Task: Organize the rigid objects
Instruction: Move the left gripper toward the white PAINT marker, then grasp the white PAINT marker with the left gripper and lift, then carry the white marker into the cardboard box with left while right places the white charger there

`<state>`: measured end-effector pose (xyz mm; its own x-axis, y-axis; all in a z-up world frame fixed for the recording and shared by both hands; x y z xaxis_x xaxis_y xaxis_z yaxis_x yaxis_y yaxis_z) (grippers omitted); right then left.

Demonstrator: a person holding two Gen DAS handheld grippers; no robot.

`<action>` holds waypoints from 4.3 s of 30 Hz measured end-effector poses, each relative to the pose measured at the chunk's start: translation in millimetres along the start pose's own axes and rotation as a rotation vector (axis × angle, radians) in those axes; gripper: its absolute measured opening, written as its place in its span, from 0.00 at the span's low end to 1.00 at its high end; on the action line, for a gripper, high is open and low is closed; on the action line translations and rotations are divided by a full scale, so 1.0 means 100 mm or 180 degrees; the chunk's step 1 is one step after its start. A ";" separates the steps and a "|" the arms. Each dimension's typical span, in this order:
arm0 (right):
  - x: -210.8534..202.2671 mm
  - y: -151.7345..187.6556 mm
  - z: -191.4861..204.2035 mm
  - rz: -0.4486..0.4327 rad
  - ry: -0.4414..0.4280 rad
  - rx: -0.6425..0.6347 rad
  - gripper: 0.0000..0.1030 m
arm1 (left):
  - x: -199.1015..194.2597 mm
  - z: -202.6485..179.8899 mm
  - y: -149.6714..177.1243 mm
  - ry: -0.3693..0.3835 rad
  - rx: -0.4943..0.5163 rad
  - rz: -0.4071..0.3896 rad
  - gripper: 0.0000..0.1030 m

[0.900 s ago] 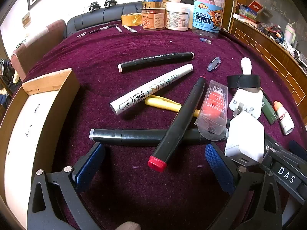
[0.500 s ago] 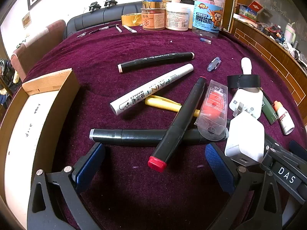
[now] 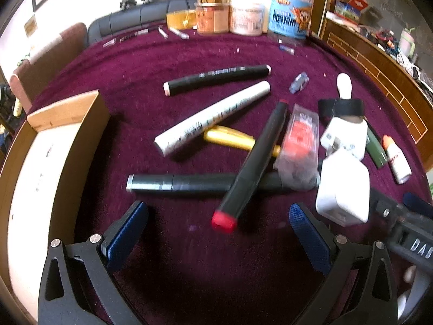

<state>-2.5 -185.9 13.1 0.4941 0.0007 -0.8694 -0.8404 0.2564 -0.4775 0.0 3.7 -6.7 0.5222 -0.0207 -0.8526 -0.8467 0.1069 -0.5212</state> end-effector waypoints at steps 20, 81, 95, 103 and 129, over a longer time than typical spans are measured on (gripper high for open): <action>-0.57 -0.26 -0.34 -0.1183 -0.0059 0.0206 0.97 | -0.20 0.10 0.12 0.0102 -0.0061 0.0068 0.82; -0.42 -0.02 0.12 -0.0298 -0.1024 -0.0031 0.97 | -1.39 1.28 -0.01 0.1283 -0.0224 -0.1002 0.11; -0.04 0.01 0.51 0.0157 -0.0851 0.0003 0.48 | -1.33 1.79 0.50 0.1272 -0.0647 -0.0902 0.11; -0.60 0.05 0.45 0.0002 -0.1138 -0.0030 0.43 | -1.32 2.07 0.55 0.1254 -0.0778 -0.0934 0.11; 0.06 0.01 2.96 0.1012 -0.1618 -0.1003 0.44 | -0.27 2.52 0.04 0.1147 -0.1181 -0.0231 0.11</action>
<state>65.5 100.8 45.4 0.1907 0.5037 -0.8426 -0.9489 -0.1254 -0.2897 8.1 255.3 23.7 0.5680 -0.3628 -0.7388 -0.8229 -0.2656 -0.5023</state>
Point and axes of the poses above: each gripper's, at about its wrist camera, not at the fingertips, and x roughly the way its jaws point, z to its left, y to its underside, the point moved 1 cm from there along x, roughly the way its jaws point, and after that the axes turned 4 degrees about x, right-handed, at the moved point
